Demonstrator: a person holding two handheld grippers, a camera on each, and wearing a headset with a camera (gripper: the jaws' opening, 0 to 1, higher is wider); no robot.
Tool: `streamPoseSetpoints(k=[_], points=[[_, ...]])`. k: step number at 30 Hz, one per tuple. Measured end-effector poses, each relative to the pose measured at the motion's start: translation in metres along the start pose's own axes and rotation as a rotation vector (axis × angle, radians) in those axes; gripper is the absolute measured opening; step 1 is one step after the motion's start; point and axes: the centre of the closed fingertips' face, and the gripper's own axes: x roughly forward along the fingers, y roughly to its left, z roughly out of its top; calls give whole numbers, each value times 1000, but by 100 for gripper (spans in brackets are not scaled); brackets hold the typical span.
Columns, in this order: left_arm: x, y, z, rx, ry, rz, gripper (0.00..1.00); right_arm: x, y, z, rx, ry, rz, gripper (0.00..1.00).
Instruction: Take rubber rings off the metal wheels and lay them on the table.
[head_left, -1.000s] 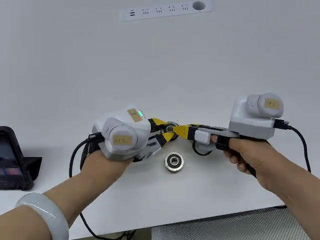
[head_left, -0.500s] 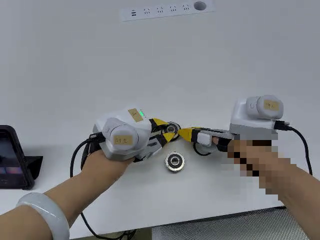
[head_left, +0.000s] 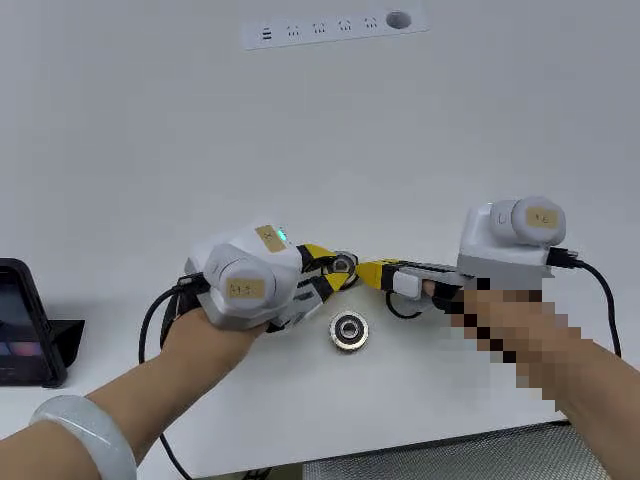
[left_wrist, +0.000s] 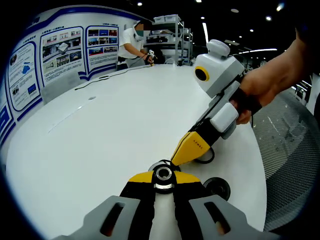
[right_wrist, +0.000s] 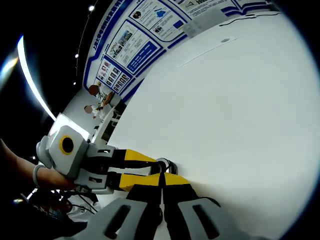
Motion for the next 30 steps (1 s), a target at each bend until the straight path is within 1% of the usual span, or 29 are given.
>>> streamPoseSetpoints(k=[9,16,20,22,23,24,26,28,30], points=[[0,0,0,1,-1,-1,14,1,13,4,0,-9,26,2],[0,-1,0,4,0,-3,14,-2,12,5,-2,-11,31,2],[0,-1,0,5,-3,-4,14,-3,17,5,-2,-13,42,2],[0,-1,0,8,-2,-5,14,-2,19,5,0,-10,51,2],[0,-1,0,9,-2,-4,13,-2,24,6,0,-19,77,2],[0,-1,0,10,-2,-4,13,-3,28,9,14,-31,91,2],[0,-1,0,9,-2,-4,13,-3,23,8,-7,-25,66,2],[0,-1,0,9,-3,-4,13,-4,19,8,17,-28,57,2],[0,-1,0,7,-3,-5,14,-4,15,7,14,-25,46,2]])
